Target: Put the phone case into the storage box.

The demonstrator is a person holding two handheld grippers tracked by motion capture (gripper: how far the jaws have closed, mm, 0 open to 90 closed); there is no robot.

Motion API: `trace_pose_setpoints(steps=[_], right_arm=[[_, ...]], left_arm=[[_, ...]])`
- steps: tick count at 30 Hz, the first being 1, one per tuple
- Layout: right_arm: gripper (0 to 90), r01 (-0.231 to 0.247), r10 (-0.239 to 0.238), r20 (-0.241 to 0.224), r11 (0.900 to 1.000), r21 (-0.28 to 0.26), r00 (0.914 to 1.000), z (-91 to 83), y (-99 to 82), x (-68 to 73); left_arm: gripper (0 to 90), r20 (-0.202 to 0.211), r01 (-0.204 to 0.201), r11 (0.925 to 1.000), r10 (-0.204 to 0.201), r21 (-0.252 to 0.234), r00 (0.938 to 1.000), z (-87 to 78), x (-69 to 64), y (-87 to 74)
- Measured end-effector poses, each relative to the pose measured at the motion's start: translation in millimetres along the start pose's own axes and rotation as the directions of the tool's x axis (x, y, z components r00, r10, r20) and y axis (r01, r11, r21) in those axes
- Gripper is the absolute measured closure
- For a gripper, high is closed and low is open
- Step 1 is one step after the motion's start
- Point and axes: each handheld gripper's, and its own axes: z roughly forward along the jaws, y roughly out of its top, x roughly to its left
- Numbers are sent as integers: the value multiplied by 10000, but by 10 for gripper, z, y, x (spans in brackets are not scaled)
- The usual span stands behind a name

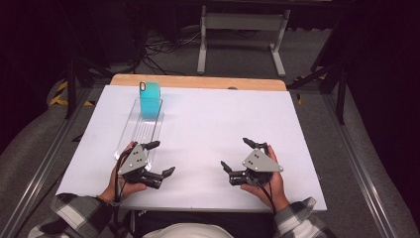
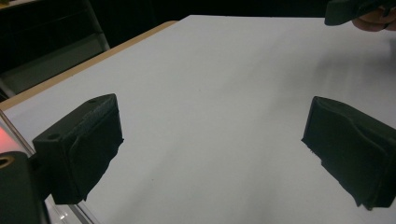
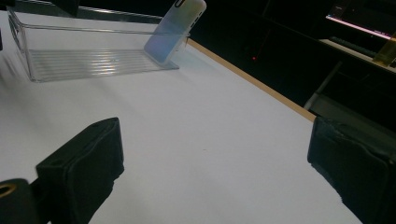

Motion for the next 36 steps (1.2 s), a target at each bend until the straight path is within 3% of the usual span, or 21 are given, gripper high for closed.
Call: trace_pose_setpoints(steps=[12,36], right_arm=[[48,156,-157,80,9998,135,9998,37,1,49],[65,407,-412,87,9976,552,9991,62,-53,58]], left_arm=[[49,37,-152,9997,153,-190,9999,-102,25,19],[52,-3,-205,9996,205,-189,9998,-73,35,47]])
